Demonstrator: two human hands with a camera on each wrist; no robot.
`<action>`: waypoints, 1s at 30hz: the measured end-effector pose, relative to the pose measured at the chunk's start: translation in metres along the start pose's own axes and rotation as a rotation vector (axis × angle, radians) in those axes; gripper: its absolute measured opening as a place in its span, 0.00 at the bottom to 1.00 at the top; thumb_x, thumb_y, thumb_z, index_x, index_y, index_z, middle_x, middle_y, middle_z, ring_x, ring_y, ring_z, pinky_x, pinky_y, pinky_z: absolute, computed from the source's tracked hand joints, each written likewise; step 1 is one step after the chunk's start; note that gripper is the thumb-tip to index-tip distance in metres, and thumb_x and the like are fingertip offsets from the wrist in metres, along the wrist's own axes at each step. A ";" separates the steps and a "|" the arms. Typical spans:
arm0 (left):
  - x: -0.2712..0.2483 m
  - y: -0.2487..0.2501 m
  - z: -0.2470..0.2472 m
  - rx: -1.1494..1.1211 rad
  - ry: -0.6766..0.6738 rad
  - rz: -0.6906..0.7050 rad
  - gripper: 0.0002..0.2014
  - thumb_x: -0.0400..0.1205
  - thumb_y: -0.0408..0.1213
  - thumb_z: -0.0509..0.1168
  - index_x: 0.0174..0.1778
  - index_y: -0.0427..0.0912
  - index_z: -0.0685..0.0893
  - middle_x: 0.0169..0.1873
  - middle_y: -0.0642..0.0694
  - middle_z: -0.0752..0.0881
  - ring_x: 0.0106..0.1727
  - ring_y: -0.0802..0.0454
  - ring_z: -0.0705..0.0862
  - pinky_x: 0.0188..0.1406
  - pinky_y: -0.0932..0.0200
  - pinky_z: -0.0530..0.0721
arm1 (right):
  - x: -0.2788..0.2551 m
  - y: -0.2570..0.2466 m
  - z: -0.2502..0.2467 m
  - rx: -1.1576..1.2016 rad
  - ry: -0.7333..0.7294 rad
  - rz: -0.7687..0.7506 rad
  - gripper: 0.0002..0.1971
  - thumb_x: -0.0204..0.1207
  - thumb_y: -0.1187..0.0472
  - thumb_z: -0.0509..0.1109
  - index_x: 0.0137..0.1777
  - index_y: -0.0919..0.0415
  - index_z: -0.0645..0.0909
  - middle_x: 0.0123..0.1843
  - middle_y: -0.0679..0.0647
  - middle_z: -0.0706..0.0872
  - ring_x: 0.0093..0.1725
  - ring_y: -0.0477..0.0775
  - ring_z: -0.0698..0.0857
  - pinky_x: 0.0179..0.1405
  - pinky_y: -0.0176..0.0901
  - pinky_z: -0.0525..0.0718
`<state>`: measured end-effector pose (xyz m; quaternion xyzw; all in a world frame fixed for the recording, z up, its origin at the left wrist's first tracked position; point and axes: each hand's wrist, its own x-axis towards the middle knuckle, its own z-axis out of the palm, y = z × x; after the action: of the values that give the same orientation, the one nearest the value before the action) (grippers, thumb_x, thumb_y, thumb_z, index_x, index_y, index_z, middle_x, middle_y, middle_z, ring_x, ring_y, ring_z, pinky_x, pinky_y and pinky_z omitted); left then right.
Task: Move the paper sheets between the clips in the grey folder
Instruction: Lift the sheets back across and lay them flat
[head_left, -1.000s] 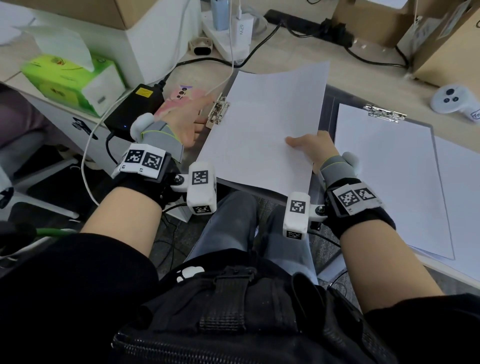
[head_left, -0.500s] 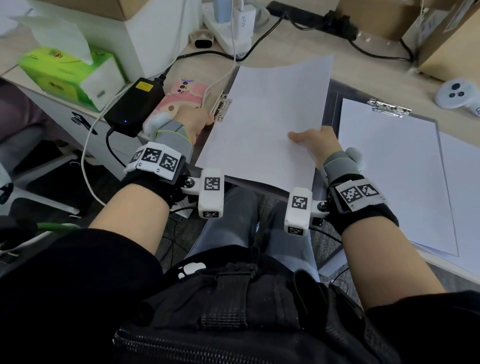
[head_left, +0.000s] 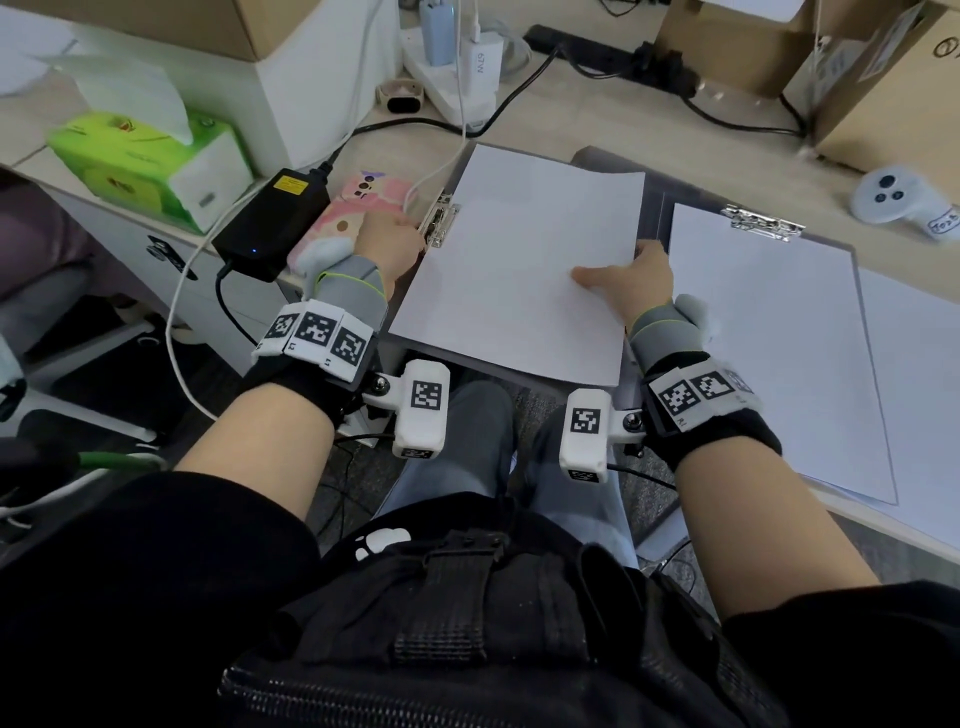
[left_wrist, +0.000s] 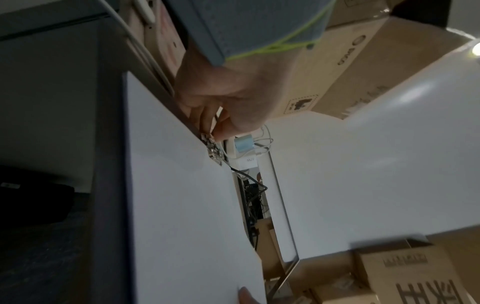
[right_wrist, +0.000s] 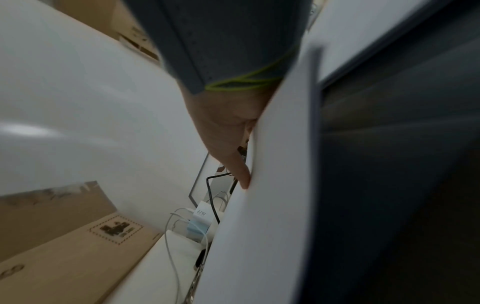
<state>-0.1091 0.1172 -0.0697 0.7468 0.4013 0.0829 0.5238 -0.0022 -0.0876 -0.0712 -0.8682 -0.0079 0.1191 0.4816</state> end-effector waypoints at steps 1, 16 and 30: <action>-0.003 0.003 0.002 0.029 -0.014 0.014 0.06 0.76 0.28 0.58 0.44 0.43 0.74 0.44 0.42 0.76 0.45 0.48 0.71 0.43 0.60 0.73 | 0.001 0.001 -0.002 -0.052 0.009 -0.018 0.34 0.65 0.61 0.79 0.70 0.66 0.69 0.66 0.57 0.82 0.63 0.56 0.82 0.57 0.41 0.79; -0.040 0.032 0.055 0.201 -0.126 0.145 0.21 0.78 0.33 0.64 0.69 0.45 0.77 0.72 0.41 0.74 0.71 0.42 0.76 0.70 0.52 0.76 | -0.021 0.031 -0.057 -0.154 -0.008 -0.191 0.19 0.67 0.67 0.77 0.59 0.65 0.85 0.58 0.59 0.88 0.49 0.49 0.81 0.54 0.39 0.80; -0.042 -0.002 0.026 0.445 0.138 -0.009 0.30 0.76 0.39 0.62 0.77 0.45 0.67 0.48 0.37 0.82 0.45 0.37 0.80 0.44 0.52 0.75 | -0.026 0.047 -0.062 -0.242 -0.174 -0.136 0.26 0.67 0.61 0.78 0.67 0.61 0.80 0.68 0.60 0.81 0.68 0.57 0.79 0.64 0.41 0.76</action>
<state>-0.1241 0.0699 -0.0698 0.8347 0.4479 0.0411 0.3177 -0.0187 -0.1677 -0.0744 -0.9037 -0.1228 0.1592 0.3780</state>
